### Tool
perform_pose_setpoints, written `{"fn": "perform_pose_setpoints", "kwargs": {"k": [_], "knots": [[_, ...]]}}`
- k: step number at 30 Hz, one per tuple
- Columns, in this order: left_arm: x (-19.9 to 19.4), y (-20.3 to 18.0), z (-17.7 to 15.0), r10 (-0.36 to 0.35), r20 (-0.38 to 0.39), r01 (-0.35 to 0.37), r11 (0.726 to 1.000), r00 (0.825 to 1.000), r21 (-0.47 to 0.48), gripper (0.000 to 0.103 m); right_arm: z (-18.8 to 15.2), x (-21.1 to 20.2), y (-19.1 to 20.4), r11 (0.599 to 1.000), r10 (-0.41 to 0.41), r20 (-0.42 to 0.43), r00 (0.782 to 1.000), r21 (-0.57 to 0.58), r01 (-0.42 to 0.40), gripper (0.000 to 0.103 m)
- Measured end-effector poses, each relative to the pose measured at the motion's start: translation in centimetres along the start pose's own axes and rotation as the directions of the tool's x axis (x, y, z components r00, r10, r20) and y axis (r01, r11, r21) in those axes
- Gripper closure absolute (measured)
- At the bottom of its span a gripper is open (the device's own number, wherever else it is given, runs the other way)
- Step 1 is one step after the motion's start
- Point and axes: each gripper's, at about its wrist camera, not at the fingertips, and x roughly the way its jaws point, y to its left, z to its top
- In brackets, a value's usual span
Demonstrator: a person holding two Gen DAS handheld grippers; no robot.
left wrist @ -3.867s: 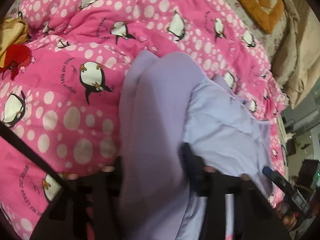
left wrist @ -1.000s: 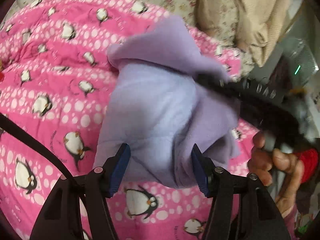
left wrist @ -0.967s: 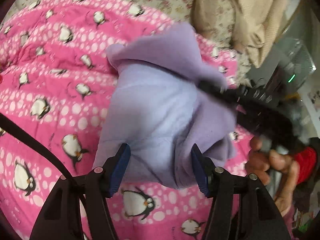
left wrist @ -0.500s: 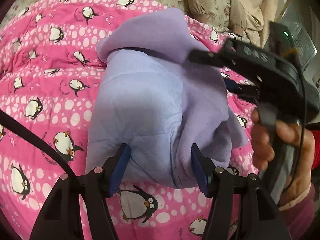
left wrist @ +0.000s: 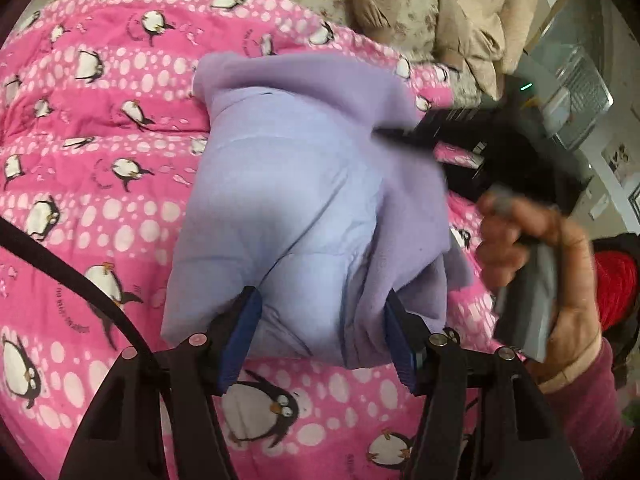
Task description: Fold large clothes
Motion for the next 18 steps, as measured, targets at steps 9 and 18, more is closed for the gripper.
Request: {"fn": "perform_pose_setpoints", "kwargs": {"k": [9, 18], "knots": [[0.7, -0.2, -0.1, 0.042, -0.021, -0.041, 0.999, 0.999, 0.033, 0.073, -1.2, -6.7, -4.2, 0.994, -0.094, 0.013, 0.995, 0.047, 0.093, 0.023], [0.4, -0.4, -0.7, 0.045, -0.045, -0.043, 0.998, 0.998, 0.05, 0.073, -3.7, 0.0, -1.1, 0.999, -0.003, -0.172, 0.985, -0.054, -0.006, 0.012]]}}
